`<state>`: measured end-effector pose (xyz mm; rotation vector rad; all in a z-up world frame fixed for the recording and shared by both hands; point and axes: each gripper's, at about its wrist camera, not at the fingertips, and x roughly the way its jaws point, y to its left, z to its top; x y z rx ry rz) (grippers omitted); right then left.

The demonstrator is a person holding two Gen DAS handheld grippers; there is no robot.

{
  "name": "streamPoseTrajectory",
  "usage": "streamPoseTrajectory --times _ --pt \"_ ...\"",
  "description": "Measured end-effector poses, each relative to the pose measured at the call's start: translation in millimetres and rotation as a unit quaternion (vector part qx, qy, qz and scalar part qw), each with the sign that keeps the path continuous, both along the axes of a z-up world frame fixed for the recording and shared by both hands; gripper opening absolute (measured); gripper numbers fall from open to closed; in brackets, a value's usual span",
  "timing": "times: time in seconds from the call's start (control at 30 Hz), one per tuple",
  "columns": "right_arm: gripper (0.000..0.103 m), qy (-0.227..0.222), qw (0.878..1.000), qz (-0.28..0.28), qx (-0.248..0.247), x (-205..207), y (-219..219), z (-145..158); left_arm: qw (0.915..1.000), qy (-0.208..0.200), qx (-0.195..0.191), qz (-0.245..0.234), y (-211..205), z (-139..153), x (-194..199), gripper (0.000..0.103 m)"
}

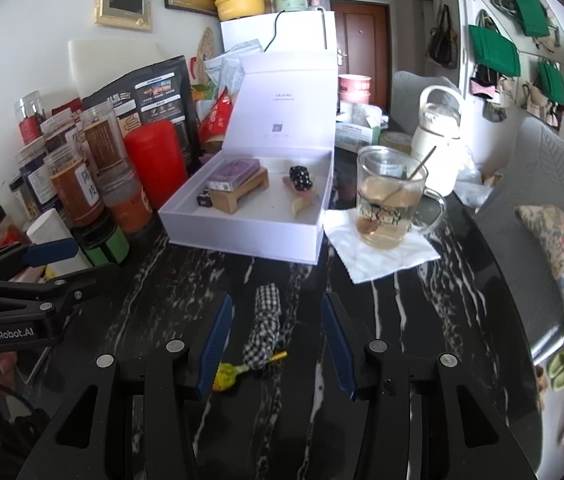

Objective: Organize rigid objects
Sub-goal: 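Lift both open tools out of the white box and move toward the table, then grasp the gingham scrunchie with the left tool while the right tool grasps the lollipop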

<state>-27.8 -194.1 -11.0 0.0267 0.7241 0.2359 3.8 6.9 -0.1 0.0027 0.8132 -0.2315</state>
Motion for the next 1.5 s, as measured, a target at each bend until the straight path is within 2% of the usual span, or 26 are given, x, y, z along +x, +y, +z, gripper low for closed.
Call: streamPoseTrajectory --times 0.63,0.77,1.23,1.3,1.37,1.5 --pt "0.046 0.063 0.996 0.035 0.046 -8 14 -52 0.9984 0.051 -0.020 0.009 17 -39 -15 0.087" --pt "0.047 0.081 0.994 0.047 0.056 -2 24 -64 0.9982 0.059 -0.014 0.008 17 -48 -15 0.087" --pt "0.046 0.119 0.990 0.060 0.052 13 44 -82 0.9966 0.080 -0.021 0.006 21 -65 -3 0.087" --pt "0.043 0.121 0.990 0.059 0.049 14 44 -83 0.9965 0.080 -0.022 0.005 21 -66 -2 0.087" --pt "0.030 0.126 0.989 0.061 0.048 14 44 -85 0.9965 0.080 -0.022 0.004 20 -66 -1 0.087" --pt "0.026 0.125 0.989 0.061 0.060 10 40 -85 0.9964 0.081 -0.024 -0.002 17 -66 1 0.087"
